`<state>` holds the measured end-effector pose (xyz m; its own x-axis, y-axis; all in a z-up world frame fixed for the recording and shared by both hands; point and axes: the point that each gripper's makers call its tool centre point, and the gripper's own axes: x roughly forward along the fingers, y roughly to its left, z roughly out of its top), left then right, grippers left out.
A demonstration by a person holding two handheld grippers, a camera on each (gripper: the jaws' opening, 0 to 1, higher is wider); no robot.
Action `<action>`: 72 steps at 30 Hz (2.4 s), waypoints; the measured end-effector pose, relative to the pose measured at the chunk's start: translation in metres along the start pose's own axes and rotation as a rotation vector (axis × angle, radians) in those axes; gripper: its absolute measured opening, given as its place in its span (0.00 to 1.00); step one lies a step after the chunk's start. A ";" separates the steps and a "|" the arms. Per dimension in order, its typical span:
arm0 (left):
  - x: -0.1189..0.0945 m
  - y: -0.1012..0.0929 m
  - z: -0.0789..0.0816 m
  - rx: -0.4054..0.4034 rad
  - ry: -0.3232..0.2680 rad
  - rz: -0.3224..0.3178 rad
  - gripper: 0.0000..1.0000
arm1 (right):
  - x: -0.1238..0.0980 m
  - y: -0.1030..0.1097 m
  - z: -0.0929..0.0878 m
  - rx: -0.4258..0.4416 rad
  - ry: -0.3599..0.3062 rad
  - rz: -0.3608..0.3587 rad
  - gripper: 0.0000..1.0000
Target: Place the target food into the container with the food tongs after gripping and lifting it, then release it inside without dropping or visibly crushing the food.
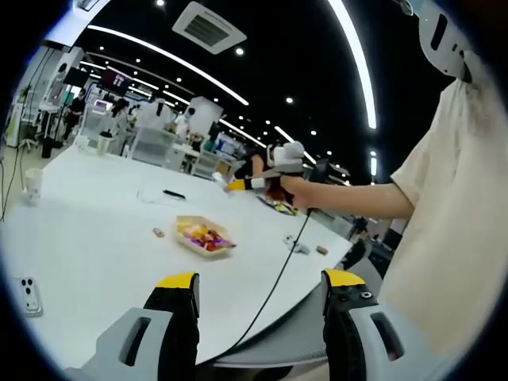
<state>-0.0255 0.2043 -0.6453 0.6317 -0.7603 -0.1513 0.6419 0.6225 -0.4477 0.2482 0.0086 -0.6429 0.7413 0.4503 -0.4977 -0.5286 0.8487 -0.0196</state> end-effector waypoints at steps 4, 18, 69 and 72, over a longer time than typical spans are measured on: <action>0.000 0.000 -0.002 0.000 0.002 -0.002 0.61 | 0.001 0.002 0.001 0.000 -0.002 0.001 0.24; -0.003 0.003 -0.007 -0.009 0.012 0.006 0.61 | 0.003 -0.005 0.002 0.002 -0.001 -0.031 0.25; -0.003 0.006 -0.010 -0.033 0.014 0.018 0.61 | 0.012 -0.018 0.000 0.009 0.008 -0.058 0.27; -0.004 0.006 -0.010 -0.034 0.015 0.019 0.61 | 0.012 -0.017 0.001 0.010 0.007 -0.058 0.27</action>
<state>-0.0287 0.2086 -0.6564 0.6369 -0.7512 -0.1732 0.6145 0.6304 -0.4743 0.2668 -0.0005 -0.6480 0.7674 0.3986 -0.5023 -0.4811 0.8757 -0.0401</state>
